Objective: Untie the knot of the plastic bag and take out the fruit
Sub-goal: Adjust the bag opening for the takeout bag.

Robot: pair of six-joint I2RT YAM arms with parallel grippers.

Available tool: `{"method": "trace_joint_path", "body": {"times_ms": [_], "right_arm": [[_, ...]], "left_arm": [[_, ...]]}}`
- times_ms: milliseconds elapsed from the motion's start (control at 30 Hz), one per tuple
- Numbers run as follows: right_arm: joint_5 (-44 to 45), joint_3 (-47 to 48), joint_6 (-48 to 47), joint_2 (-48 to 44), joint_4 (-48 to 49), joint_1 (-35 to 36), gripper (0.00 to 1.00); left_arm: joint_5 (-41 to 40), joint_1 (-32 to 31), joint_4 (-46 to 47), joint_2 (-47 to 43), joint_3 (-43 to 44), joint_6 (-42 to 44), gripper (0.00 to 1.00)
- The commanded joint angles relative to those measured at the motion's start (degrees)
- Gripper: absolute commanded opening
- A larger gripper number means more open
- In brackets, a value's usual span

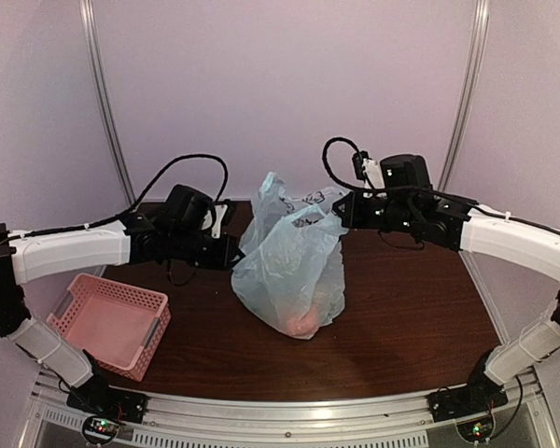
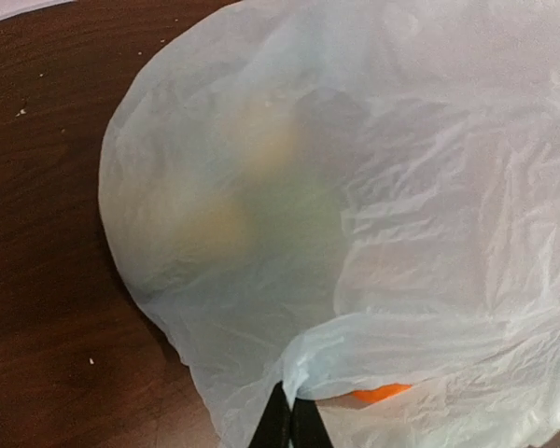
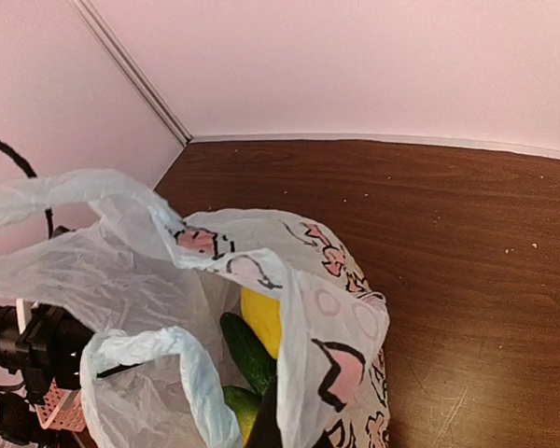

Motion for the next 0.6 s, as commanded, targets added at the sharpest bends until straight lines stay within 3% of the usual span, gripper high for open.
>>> {"method": "trace_joint_path", "body": {"times_ms": [0,433,467,567], "right_arm": [[4.7,-1.1,1.7,-3.6,-1.1,-3.2,0.00],[2.3,-5.3,2.7,-7.0,1.0,-7.0,0.00],[0.7,-5.3,2.5,-6.9,2.1,-7.0,0.00],[-4.0,-4.7,1.3,-6.0,3.9,-7.0,0.00]], "left_arm": [[-4.0,1.8,1.9,-5.9,-6.7,-3.9,0.00],[-8.2,2.4,2.2,-15.8,-14.5,-6.1,0.02],[-7.5,2.4,2.6,-16.0,-14.2,-5.1,0.10],[-4.9,2.4,2.4,-16.6,-11.5,-0.1,0.52]]}}
